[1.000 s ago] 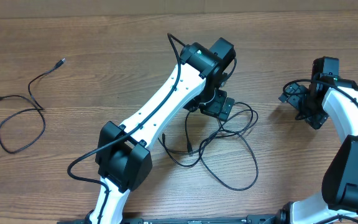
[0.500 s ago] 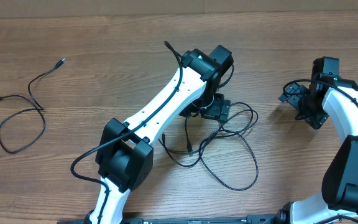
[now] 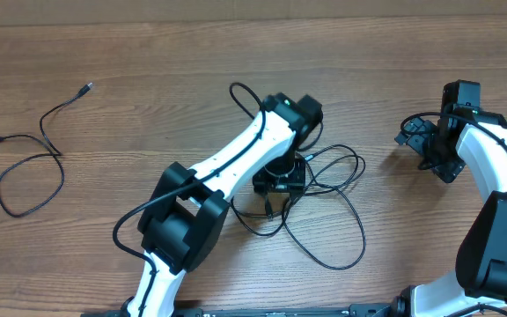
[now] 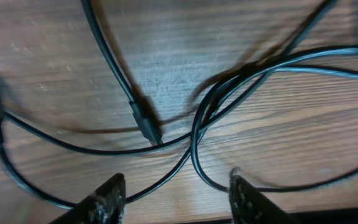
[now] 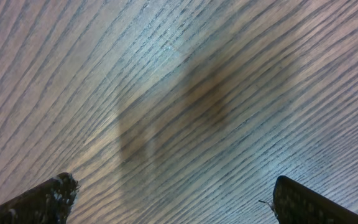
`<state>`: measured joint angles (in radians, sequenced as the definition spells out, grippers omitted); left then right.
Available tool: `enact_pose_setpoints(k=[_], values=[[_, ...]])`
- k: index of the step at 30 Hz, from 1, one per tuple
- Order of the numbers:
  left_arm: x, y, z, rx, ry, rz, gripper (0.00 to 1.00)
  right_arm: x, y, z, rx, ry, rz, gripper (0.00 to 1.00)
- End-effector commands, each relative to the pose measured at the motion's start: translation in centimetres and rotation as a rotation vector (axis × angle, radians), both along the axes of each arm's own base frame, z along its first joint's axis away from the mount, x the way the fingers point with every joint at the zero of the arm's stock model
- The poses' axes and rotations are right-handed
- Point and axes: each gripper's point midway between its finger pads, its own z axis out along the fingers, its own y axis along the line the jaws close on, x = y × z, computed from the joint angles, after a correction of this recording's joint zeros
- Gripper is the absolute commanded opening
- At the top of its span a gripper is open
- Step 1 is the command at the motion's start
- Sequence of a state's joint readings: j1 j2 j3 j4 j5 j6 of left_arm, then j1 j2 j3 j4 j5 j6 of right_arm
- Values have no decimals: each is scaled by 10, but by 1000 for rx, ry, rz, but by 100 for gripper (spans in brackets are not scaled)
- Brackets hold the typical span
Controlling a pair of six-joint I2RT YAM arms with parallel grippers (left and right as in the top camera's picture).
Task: Untangle cables
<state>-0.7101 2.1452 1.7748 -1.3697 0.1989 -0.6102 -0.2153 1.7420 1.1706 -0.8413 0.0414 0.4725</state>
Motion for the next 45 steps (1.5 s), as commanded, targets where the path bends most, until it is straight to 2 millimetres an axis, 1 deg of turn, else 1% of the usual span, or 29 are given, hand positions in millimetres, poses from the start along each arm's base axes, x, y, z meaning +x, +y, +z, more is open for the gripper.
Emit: enact_pose_setpoints(k=[1, 3, 7, 11, 15, 17, 20, 22, 23, 24, 27, 30, 33, 37, 40, 43, 45], values=[[-23, 0, -23, 54, 51, 40, 56, -1, -2, -2, -7, 4, -13, 100], [-29, 0, -30, 69, 57, 58, 55, -1, -2, -2, -7, 4, -12, 100], [-42, 4, -37, 121, 82, 118, 40, -1, -2, -2, -7, 4, -13, 100], [-50, 0, -45, 122, 79, 102, 41, -1, -2, -2, -7, 4, -13, 100], [-59, -5, -52, 130, 73, 112, 37, -1, -2, -2, -7, 4, -13, 100], [-61, -10, -54, 122, 63, 106, 36, -1, -2, -2, -7, 4, -13, 100], [-64, -24, -58, 88, 33, 74, 34, -1, -2, -2, -7, 4, -13, 100], [-64, -26, -58, 87, 31, 70, 23, -1, -2, -2, -7, 4, -12, 100], [-64, -26, -58, 86, 31, 69, 9, -1, -2, -2, -7, 4, -13, 100], [-64, -25, -58, 85, 31, 64, 4, -1, -2, -2, -7, 4, -13, 100], [-53, -25, -54, 52, 14, 6, 4, -1, -2, -2, -7, 4, -13, 100], [-36, -26, -40, -11, -14, -100, 4, -1, -2, -2, -7, 4, -13, 100], [-21, -26, -17, -58, -51, -149, 4, -1, -2, -2, -7, 4, -13, 100], [2, -31, 22, -117, -157, -188, 4, -1, -2, -2, -7, 4, -13, 100], [18, -31, 58, -141, -288, -213, 4, -1, -2, -2, -7, 4, -13, 100], [32, -19, 91, -113, -430, -208, 4, -1, -2, -2, -7, 4, -13, 100], [43, -8, 117, -83, -542, -195, 4, -1, -2, -2, -7, 4, -13, 100]])
